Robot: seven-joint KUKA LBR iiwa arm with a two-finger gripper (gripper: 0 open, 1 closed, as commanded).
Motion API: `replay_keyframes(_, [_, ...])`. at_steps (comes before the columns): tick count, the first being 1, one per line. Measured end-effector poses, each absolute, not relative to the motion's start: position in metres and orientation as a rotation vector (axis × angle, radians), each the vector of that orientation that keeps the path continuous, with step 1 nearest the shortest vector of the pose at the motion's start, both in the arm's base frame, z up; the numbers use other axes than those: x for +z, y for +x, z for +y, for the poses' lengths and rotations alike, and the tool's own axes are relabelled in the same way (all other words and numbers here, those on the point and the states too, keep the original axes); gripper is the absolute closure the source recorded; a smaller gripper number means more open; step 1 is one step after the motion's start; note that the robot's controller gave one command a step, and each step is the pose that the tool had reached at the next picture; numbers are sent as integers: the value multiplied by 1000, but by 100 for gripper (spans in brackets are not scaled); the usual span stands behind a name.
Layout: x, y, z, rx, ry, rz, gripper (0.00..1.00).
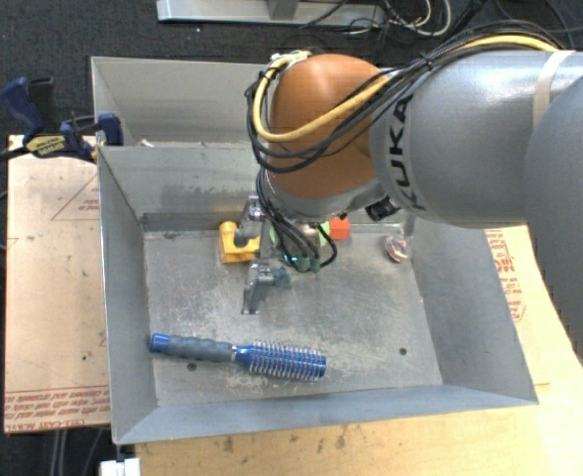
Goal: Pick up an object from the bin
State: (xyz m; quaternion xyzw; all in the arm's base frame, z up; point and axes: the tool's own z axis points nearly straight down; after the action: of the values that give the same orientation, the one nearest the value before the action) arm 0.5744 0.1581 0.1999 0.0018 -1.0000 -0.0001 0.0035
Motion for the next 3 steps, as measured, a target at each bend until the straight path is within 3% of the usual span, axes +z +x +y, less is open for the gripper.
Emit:
replay_keyframes(1, [142,507,107,5,44,-3129,0])
replay_keyframes(2, [74,496,102,-5,236,-3146,0])
replay_keyframes(3, [76,497,103,-7,236,-3147,100])
